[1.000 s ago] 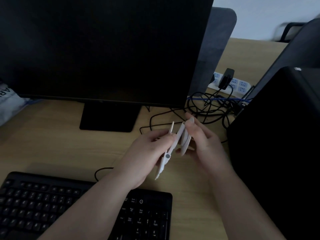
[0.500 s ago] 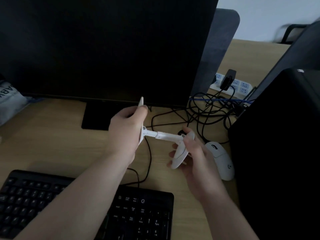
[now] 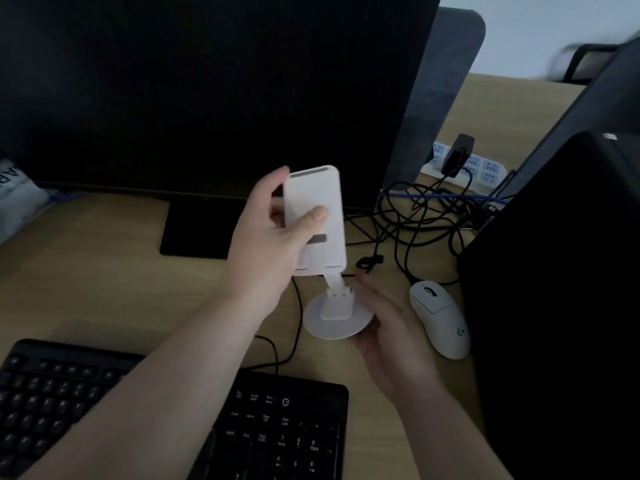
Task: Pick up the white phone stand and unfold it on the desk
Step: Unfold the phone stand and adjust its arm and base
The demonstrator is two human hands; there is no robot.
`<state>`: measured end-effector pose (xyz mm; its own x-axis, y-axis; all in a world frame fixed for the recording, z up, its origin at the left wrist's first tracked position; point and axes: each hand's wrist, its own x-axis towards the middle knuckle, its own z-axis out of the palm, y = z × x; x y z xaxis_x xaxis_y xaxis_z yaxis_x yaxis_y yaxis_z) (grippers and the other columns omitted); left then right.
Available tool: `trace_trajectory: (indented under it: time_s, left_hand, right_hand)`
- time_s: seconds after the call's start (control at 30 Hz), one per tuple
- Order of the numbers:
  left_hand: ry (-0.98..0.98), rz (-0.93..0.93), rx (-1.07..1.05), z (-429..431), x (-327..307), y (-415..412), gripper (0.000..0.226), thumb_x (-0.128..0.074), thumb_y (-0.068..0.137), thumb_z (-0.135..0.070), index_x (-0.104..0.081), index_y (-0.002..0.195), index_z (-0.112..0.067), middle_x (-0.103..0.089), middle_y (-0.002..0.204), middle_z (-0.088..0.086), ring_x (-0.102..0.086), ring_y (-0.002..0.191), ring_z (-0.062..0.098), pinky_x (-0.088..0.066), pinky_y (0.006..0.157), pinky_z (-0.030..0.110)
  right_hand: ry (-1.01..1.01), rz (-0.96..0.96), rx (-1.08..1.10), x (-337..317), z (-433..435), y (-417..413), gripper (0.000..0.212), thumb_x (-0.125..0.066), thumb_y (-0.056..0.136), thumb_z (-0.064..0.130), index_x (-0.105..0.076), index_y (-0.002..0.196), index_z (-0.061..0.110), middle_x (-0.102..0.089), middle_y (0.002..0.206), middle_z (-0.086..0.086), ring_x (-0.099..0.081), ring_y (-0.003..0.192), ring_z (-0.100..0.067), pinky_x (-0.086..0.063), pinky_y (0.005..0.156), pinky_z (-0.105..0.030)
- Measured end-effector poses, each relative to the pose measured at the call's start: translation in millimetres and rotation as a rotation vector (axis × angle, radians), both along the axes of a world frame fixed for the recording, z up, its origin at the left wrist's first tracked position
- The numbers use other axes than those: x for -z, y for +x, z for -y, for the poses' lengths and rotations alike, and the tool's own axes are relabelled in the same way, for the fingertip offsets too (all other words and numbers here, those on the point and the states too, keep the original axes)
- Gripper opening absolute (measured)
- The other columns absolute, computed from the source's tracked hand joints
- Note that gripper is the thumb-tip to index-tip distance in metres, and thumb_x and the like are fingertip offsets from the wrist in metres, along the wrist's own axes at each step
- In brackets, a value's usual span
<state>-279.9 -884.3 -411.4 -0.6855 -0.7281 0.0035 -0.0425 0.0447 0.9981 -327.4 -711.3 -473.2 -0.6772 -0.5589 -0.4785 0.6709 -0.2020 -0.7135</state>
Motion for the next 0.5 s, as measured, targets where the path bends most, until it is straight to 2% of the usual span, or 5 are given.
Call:
trace_trajectory:
  time_s: [0.1,0.17,0.27,0.37,0.5]
  left_hand:
    - [0.009,-0.017,0.12,-2,3,-6,0.059,-0.077,0.084,-0.031,-0.059,0.14,-0.036,-0.077,0.111,-0.011,-0.073,0.104,0.008,-0.06,0.081,0.034]
    - [-0.018,-0.018,0.156,-6,6,-8,0.041,-0.074,0.086,-0.03,-0.068,0.126,-0.035,-0.079,0.112,-0.012,-0.074,0.103,0.009,-0.062,0.084,0.039]
    - [-0.028,0.019,0.167,-10,11,-9,0.021,-0.071,0.088,-0.03,-0.071,0.108,-0.038,-0.079,0.107,-0.014,-0.075,0.099,0.007,-0.061,0.083,0.042]
    - [0.021,0.045,0.163,-13,20,-10,0.017,-0.071,0.094,-0.022,-0.071,0.105,-0.036,-0.08,0.105,-0.009,-0.076,0.097,0.013,-0.063,0.084,0.048]
    - [0.036,0.06,0.168,-12,26,-10,0.018,-0.071,0.096,-0.015,-0.071,0.109,-0.027,-0.079,0.104,-0.008,-0.076,0.093,0.009,-0.065,0.073,0.033]
  right_hand:
    - [0.108,-0.153,-0.055,4,5,-14,0.038,-0.059,0.097,-0.002,-0.067,0.132,0.012,-0.077,0.121,-0.011,-0.07,0.114,-0.027,-0.06,0.077,-0.029]
    - [0.222,-0.283,-0.054,6,9,-22,0.038,-0.062,0.094,-0.006,-0.07,0.126,0.012,-0.076,0.12,-0.008,-0.07,0.111,-0.024,-0.056,0.077,-0.027]
    - [0.366,-0.499,-0.07,4,8,-34,0.031,-0.07,0.09,0.002,-0.076,0.114,0.022,-0.08,0.108,0.004,-0.073,0.095,-0.006,-0.053,0.065,-0.014]
    - [0.452,-0.565,-0.118,5,4,-43,0.026,-0.069,0.094,0.013,-0.078,0.112,0.029,-0.08,0.105,0.009,-0.072,0.095,-0.004,-0.053,0.069,-0.017]
    - [0.469,-0.633,-0.173,6,-2,-46,0.03,-0.064,0.097,0.011,-0.078,0.103,0.037,-0.079,0.099,0.021,-0.07,0.09,0.006,-0.048,0.064,-0.005]
